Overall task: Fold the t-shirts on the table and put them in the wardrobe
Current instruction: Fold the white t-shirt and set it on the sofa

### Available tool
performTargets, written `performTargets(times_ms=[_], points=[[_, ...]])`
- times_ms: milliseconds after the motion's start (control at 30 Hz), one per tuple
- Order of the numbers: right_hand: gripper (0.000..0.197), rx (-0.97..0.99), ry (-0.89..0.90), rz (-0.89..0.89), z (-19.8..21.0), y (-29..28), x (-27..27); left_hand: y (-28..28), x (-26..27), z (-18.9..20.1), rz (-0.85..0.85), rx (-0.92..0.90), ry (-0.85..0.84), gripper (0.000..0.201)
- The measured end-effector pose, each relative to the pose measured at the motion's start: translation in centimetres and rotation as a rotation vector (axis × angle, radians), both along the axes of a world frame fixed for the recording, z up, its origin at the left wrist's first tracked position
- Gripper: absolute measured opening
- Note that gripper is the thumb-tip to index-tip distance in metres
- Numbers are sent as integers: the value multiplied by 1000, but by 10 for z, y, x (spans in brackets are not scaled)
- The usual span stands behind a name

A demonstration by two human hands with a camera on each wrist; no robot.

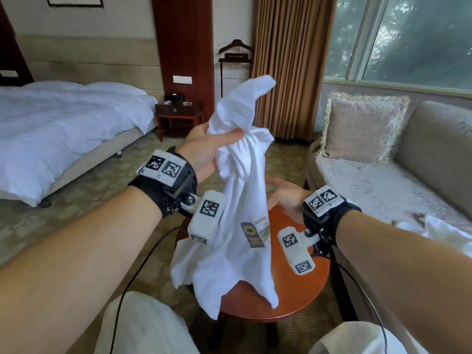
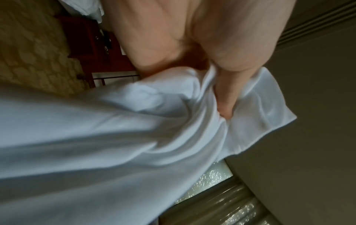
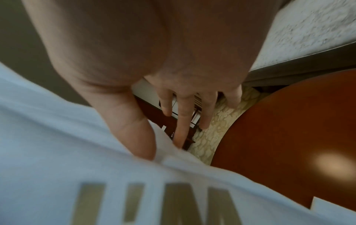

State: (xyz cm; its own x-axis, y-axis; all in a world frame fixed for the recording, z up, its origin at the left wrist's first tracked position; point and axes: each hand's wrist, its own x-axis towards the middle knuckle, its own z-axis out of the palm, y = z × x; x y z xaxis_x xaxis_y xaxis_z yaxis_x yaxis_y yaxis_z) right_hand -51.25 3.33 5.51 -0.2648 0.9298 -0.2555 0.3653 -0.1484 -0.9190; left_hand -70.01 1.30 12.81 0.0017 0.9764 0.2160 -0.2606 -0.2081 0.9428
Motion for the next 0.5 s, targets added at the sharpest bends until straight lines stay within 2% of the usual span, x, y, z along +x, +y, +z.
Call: performTargets(times_ms=[33,133,267,333,367,433,467,500], points=[[103,-13,31,-4,2,-2,-2,-1,-3,2,-17,-1,-38,41],[96,-88,82,67,7,-6,-8,0,-13,2,-86,-11,-86,29],[74,-75,33,133,7,-5,-15,-7,-17,-1,-200,-19,-145,32],[53,-62,62,92,8,-9,-20,-14,-16,0,-263,-25,-153,5],[43,-72,81,47,9,-13,-22,-15,-16,-1,-264,-22,-157,11],[47,-109,110,21,7,-18,-23,-14,-19,-1,-265,-24,-140,24],[52,-119,114,24,7,-19,-22,-15,-17,-1,-261,-28,-140,22],[48,-128,108,31,7,-19,-20,-16,-19,0,-251,-34,-148,16]])
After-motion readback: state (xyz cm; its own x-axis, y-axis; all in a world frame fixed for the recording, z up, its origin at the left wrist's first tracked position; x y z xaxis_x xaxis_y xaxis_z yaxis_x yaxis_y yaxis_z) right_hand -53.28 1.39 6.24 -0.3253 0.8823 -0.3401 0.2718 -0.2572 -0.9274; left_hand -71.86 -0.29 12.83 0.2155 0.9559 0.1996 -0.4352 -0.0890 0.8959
